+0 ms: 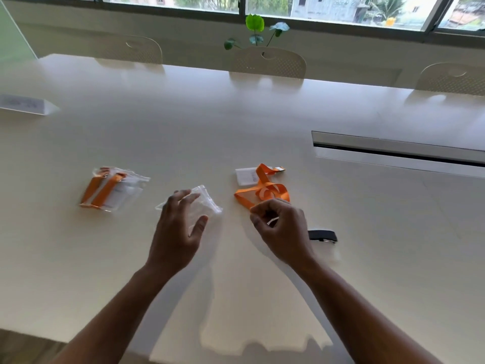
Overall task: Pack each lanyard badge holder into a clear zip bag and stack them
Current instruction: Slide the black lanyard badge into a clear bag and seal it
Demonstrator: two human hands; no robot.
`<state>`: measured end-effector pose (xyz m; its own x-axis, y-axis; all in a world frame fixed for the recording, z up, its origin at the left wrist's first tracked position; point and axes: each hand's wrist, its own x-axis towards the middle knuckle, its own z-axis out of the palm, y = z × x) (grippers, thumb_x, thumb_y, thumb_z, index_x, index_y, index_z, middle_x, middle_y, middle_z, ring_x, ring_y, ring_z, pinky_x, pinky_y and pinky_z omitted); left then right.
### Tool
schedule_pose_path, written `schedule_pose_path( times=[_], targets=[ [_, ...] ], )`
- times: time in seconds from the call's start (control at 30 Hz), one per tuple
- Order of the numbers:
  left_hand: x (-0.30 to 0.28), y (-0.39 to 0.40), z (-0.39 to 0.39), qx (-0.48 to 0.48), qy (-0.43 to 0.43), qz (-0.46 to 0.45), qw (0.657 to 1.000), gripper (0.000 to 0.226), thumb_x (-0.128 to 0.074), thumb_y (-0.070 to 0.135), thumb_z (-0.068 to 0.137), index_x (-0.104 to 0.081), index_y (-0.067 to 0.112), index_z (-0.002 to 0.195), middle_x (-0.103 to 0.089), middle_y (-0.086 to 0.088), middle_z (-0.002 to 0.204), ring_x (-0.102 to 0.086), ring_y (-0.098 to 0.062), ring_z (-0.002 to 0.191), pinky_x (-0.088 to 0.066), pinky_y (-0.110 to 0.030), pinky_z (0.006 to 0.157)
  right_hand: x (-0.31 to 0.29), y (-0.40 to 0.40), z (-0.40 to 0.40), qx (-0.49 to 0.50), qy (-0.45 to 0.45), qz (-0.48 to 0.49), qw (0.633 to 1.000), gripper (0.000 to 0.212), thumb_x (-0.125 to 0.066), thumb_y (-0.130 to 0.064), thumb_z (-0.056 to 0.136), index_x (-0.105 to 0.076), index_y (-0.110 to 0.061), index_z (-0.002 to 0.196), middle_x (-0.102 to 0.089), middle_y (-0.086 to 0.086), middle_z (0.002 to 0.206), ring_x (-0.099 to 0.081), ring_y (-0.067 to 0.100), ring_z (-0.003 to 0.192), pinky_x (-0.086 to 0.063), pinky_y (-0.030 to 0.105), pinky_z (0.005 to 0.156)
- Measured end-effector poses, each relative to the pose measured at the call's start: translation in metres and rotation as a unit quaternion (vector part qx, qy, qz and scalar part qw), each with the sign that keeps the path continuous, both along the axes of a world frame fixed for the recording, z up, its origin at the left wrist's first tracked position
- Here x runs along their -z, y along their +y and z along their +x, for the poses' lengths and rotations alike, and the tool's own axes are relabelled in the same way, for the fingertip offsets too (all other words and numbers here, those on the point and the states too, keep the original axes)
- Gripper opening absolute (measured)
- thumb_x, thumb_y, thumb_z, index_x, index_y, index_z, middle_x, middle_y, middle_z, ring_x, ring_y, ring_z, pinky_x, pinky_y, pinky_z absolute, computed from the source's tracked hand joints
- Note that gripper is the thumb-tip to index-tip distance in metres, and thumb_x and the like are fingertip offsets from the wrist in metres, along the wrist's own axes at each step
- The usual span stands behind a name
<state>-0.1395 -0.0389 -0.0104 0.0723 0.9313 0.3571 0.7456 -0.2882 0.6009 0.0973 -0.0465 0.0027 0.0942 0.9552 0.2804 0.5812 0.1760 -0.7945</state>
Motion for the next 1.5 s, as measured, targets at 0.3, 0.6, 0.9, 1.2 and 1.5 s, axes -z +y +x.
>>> schedule_pose_path(
  times=[0.3, 0.6, 0.9, 1.2, 1.5],
  targets=[
    [0.012, 0.015, -0.063, 0.037, 0.102, -0.06, 0.992, 0.094, -0.051, 0.075, 0.079, -0.039, 0.014, 0.15, -0.035, -0.012, 0.158, -0.029, -0.032, 0.149, -0.031, -0.05, 0.119, 0.019, 0.052, -0.104, 0.047, -0.147, -0.093, 0.984, 0.053, -0.063, -0.059, 0.09, -0.066, -0.022, 0.127, -0.064, -0.001, 0.121, -0.066, 0.02, 0.106, -0.055, 0.038, 0.089],
    [0.023, 0.023, -0.065, 0.063, 0.09, -0.052, 0.993, 0.075, -0.07, 0.055, 0.084, -0.043, 0.026, 0.148, -0.031, 0.0, 0.162, -0.013, -0.025, 0.156, -0.017, -0.047, 0.125, 0.033, 0.057, -0.115, 0.123, -0.178, -0.06, 0.974, 0.029, -0.068, -0.05, 0.087, -0.072, -0.032, 0.108, -0.064, -0.007, 0.111, -0.065, 0.017, 0.099, -0.048, 0.029, 0.074],
    [0.023, 0.025, -0.069, 0.066, -0.003, -0.026, 0.997, 0.056, -0.064, -0.001, 0.089, -0.055, 0.022, 0.14, -0.038, 0.003, 0.16, -0.013, -0.021, 0.156, -0.021, -0.05, 0.124, 0.034, 0.051, -0.107, 0.128, 0.054, -0.015, 0.99, 0.026, -0.08, -0.025, 0.084, -0.063, -0.032, 0.103, -0.07, -0.012, 0.083, -0.07, 0.011, 0.076, -0.059, 0.032, 0.067],
    [0.02, 0.028, -0.069, 0.088, -0.081, 0.044, 0.992, 0.037, -0.057, -0.008, 0.094, -0.073, 0.02, 0.111, -0.059, 0.009, 0.142, -0.025, -0.018, 0.153, -0.014, -0.044, 0.126, 0.021, 0.019, -0.088, -0.015, 0.332, -0.057, 0.941, 0.051, -0.085, -0.015, 0.08, -0.057, -0.011, 0.123, -0.08, 0.013, 0.092, -0.077, 0.035, 0.085, -0.063, 0.034, 0.072],
    [-0.006, 0.011, -0.015, 0.098, -0.136, 0.138, 0.976, 0.009, -0.066, 0.017, 0.093, -0.069, 0.016, 0.101, -0.063, 0.005, 0.092, -0.06, -0.008, 0.084, -0.045, -0.013, 0.078, 0.016, 0.01, -0.085, -0.018, 0.383, -0.038, 0.923, 0.029, -0.078, -0.011, 0.084, -0.071, 0.006, 0.107, -0.079, 0.017, 0.093, -0.077, 0.03, 0.086, -0.063, 0.037, 0.078]
  ],
)
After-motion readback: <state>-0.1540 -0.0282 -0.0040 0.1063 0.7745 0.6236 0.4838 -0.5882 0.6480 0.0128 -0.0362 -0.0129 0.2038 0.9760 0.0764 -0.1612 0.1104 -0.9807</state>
